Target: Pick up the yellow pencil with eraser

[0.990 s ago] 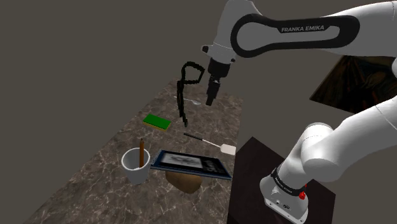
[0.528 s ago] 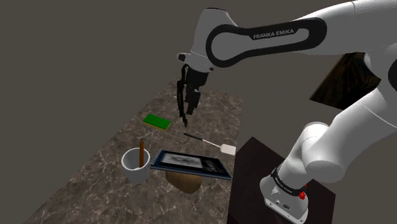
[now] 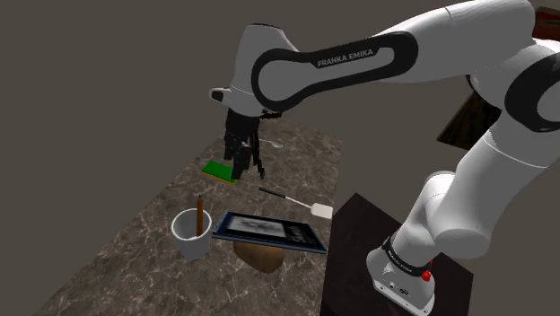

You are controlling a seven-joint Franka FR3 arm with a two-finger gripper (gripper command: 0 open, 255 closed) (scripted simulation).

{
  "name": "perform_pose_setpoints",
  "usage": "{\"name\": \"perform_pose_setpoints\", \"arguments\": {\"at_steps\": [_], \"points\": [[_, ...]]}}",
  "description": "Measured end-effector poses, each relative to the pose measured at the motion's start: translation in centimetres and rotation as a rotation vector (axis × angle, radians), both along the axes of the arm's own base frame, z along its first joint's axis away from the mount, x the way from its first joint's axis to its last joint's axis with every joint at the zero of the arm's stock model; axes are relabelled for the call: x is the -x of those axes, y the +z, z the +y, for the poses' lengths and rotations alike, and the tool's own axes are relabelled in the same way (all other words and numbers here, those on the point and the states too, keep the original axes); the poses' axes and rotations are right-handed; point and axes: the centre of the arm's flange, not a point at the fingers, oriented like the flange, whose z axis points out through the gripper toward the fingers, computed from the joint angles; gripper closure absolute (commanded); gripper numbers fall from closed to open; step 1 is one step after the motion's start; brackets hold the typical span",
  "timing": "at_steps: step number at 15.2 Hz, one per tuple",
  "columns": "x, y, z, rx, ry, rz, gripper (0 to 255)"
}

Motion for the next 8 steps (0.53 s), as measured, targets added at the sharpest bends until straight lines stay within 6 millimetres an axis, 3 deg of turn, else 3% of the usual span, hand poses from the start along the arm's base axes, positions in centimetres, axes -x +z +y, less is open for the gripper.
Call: {"name": "perform_pose_setpoints", "arguments": {"at_steps": [6, 8], "points": [[-0.6, -2.0, 7.1, -0.055, 0.180, -0.017, 0], [-0.4, -2.8, 8.0, -0.062, 0.201, -0.020, 0]]}}
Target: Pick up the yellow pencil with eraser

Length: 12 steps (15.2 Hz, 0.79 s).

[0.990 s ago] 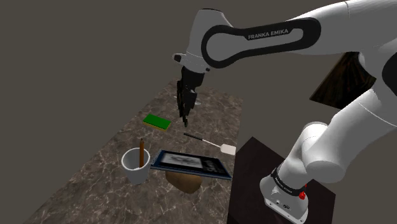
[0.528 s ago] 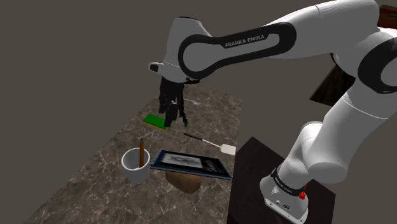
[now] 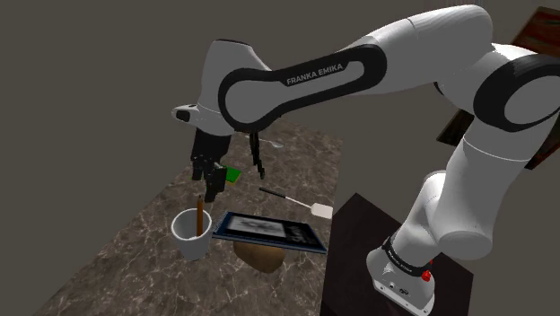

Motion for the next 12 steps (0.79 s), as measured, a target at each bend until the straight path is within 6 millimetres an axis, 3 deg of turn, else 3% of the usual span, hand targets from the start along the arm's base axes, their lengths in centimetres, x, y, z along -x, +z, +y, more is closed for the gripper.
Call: {"name": "perform_pose_setpoints", "arguments": {"at_steps": [6, 7, 12], "points": [[0.0, -2.9, 0.2, -0.002, 0.007, -0.001, 0], [0.0, -3.2, 0.2, -0.002, 0.007, -0.001, 255], [0.0, -3.4, 0.1, -0.002, 0.007, -0.001, 255]]}}
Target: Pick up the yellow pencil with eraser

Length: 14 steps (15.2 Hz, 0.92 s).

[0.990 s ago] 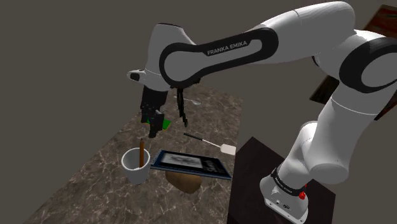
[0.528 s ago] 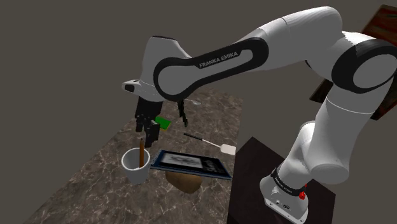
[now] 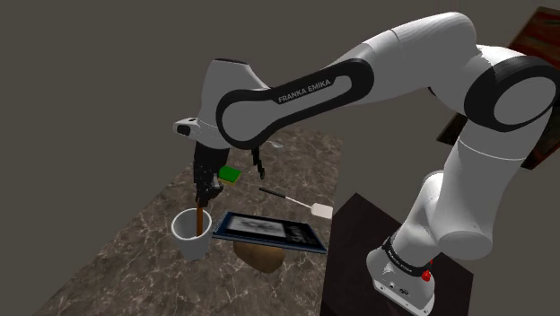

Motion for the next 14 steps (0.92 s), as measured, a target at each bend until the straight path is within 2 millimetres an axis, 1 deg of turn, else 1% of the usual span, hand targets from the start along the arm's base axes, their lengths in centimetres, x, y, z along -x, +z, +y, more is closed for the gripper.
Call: {"name": "perform_pose_setpoints", "arguments": {"at_steps": [6, 9, 14], "points": [[0.0, 0.2, 0.0, 0.000, 0.000, 0.000, 255], [0.0, 1.5, 0.0, 0.000, 0.000, 0.000, 255], [-0.1, 4.2, 0.0, 0.000, 0.000, 0.000, 255]]}}
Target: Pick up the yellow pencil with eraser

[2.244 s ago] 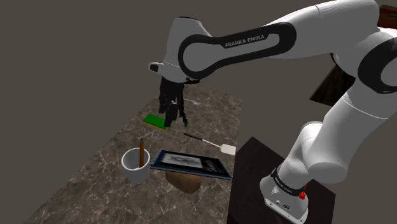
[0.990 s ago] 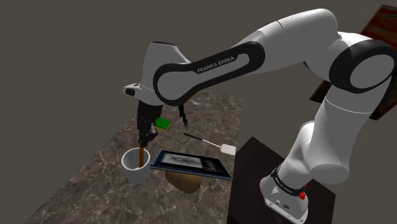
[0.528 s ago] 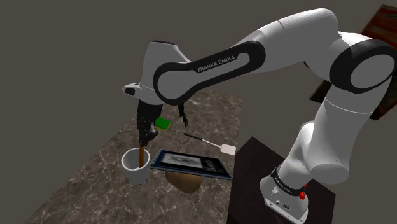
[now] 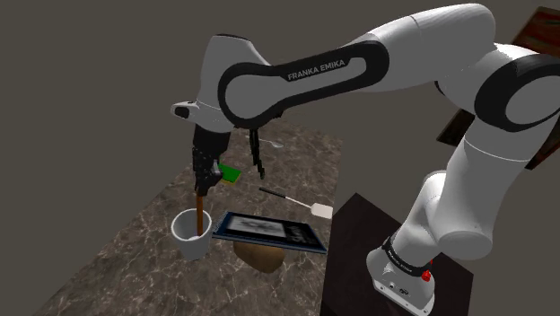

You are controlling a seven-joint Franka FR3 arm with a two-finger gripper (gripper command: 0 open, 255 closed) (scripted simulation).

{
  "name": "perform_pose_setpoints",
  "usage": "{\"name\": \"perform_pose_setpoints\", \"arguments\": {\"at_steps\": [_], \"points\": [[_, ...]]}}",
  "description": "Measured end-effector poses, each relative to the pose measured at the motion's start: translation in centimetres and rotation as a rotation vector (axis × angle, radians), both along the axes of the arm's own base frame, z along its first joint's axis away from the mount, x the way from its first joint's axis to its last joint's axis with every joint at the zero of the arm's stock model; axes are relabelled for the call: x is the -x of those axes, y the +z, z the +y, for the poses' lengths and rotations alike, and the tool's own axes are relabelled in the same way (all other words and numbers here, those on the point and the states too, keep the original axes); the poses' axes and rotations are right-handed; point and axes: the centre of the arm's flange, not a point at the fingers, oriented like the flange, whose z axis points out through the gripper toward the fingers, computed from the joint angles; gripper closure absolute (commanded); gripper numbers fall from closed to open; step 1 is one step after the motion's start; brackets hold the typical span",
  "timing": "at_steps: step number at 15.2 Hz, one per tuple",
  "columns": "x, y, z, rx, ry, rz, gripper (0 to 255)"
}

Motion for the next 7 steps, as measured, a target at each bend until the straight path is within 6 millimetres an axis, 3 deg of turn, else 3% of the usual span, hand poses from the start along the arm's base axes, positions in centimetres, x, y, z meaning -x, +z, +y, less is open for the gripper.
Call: {"name": "perform_pose_setpoints", "arguments": {"at_steps": [7], "points": [[0.1, 3.4, 0.0, 0.000, 0.000, 0.000, 255]]}}
